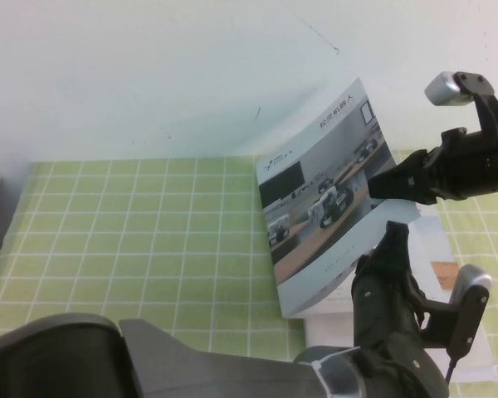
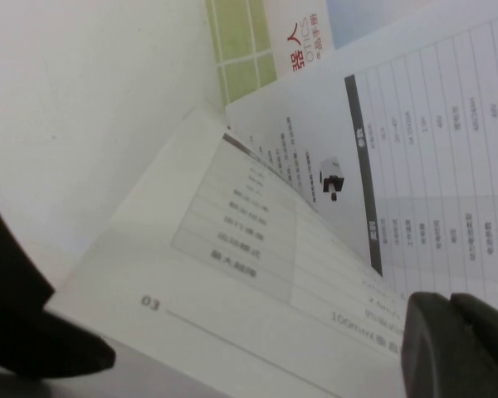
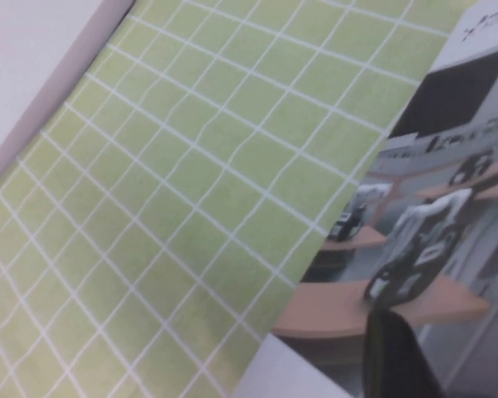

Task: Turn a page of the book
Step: Open the closed book

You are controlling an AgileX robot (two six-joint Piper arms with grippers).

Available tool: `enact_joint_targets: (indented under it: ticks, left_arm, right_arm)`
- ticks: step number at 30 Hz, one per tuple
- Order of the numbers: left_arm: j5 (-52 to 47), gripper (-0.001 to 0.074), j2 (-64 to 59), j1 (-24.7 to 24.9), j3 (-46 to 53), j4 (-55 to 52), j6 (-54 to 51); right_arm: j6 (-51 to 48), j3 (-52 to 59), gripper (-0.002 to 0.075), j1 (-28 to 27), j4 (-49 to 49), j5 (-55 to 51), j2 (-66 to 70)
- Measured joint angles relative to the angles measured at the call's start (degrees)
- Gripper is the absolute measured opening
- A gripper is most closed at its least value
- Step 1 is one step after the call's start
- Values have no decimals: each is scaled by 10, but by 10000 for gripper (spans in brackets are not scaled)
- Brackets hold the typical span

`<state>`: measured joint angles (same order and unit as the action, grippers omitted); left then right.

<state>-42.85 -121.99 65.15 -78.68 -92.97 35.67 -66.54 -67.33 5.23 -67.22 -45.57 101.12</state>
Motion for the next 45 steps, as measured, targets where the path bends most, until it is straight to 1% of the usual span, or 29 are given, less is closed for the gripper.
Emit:
enact_joint_targets:
  ticks: [3, 6, 10, 13, 17, 21, 26, 29, 30, 32, 36, 38, 41, 45]
  left_arm:
    - [-5, -4, 0, 0, 0, 0, 0]
    - [-6, -4, 0, 0, 0, 0, 0]
    - [-9, -4, 0, -2, 0, 0, 0]
    - [-9, -4, 0, -2, 0, 0, 0]
    - [-9, -4, 0, -2, 0, 0, 0]
    - [-9, -4, 0, -2, 0, 0, 0]
    - [-7, -4, 0, -2, 0, 0, 0]
    - [-2, -4, 0, -2, 0, 0, 0]
    - [0, -4, 0, -2, 0, 0, 0]
    - [2, -4, 0, -2, 0, 0, 0]
    - [4, -4, 0, -2, 0, -2, 2]
    - [4, -4, 0, -2, 0, -3, 2]
    - [4, -4, 0, -2, 0, -5, 2]
    - [6, -4, 0, -3, 0, -8, 4]
  right_arm:
    - [-1, 0, 252, 0, 1, 18, 0]
    - [-1, 0, 242, 0, 23, 35, 0]
    - [15, 0, 171, -1, 62, 48, 0]
    - [27, 0, 120, -13, 69, 48, 0]
    - [30, 0, 76, -29, 74, 49, -9]
    - [30, 0, 59, -36, 77, 49, -33]
    - [30, 0, 62, -36, 77, 36, -37]
    - [30, 0, 91, -36, 77, 29, -37]
    - [30, 0, 111, -36, 77, 26, -37]
    - [30, 0, 165, -36, 77, 20, -37]
    - [29, 0, 315, -36, 73, 15, -37]
    - [29, 0, 365, -36, 72, 11, -37]
    - [29, -3, 391, -36, 71, 0, -37]
    - [29, -13, 399, -36, 71, -14, -37]
